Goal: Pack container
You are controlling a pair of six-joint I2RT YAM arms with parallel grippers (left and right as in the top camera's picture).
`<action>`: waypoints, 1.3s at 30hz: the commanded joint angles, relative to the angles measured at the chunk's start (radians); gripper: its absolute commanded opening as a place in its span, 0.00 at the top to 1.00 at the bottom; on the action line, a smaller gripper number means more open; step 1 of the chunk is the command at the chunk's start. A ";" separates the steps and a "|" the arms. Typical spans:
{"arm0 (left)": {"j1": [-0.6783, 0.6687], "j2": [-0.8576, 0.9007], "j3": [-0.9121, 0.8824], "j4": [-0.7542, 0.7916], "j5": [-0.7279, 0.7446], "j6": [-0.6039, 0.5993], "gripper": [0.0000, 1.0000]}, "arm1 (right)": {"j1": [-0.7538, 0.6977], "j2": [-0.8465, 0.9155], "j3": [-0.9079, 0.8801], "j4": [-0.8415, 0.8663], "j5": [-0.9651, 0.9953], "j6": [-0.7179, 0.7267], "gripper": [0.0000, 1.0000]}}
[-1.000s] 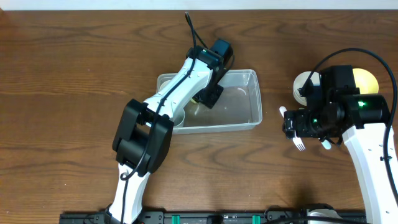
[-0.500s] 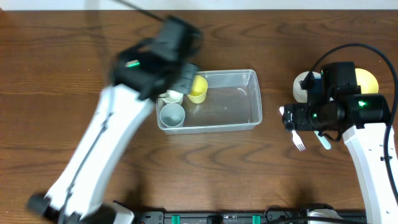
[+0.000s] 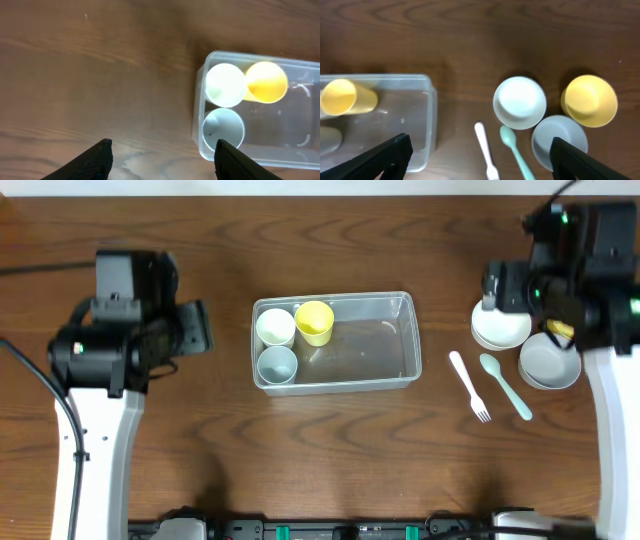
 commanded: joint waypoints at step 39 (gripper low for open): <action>0.037 -0.097 -0.242 0.050 0.088 -0.005 0.34 | -0.034 0.778 0.030 0.018 0.089 -0.032 0.44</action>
